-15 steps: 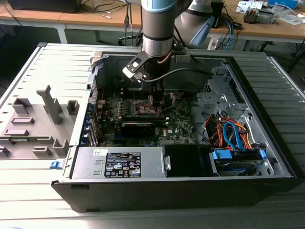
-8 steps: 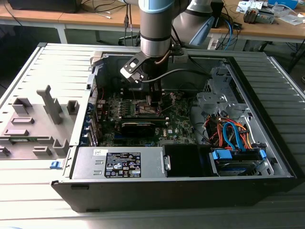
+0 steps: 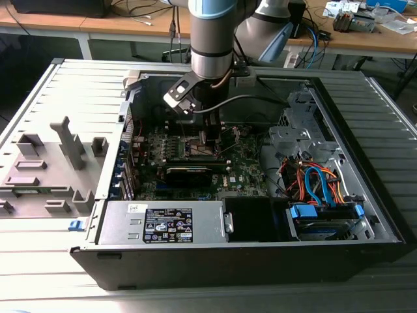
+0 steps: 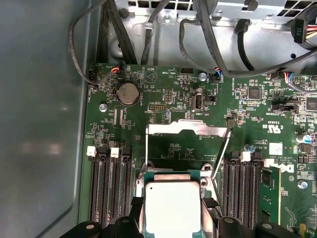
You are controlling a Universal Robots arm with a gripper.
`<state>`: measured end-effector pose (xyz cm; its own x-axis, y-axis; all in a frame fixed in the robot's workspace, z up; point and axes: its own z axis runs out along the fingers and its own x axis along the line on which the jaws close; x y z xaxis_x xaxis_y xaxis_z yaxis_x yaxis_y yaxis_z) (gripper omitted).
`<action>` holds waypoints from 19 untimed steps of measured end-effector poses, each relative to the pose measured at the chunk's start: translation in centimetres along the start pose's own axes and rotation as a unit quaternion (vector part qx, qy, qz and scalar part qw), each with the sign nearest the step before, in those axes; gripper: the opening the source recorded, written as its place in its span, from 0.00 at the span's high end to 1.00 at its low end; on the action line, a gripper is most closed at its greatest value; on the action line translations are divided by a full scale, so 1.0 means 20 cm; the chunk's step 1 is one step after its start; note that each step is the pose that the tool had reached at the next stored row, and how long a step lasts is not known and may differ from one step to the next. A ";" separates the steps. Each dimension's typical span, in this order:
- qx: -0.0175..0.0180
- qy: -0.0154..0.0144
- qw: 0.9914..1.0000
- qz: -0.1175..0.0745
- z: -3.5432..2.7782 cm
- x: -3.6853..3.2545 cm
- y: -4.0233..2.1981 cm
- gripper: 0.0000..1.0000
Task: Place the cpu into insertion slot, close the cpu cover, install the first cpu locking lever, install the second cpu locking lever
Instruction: 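Place the cpu into insertion slot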
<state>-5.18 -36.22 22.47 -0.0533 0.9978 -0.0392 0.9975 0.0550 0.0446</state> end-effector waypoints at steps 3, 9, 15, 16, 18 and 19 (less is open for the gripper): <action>0.000 0.000 1.000 0.000 0.003 0.000 -0.002 0.45; 0.000 0.000 1.000 0.000 0.007 0.001 -0.008 0.45; 0.000 0.000 1.000 0.000 0.011 0.001 -0.013 0.45; 0.000 0.000 1.000 0.000 0.011 0.001 -0.014 0.45; 0.000 0.000 1.000 0.000 0.012 0.001 -0.014 0.45; 0.000 0.000 1.000 0.000 0.013 0.001 -0.014 0.45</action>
<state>-5.44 -36.22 22.20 -0.0533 0.9978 -0.0393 0.9975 0.0551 0.0446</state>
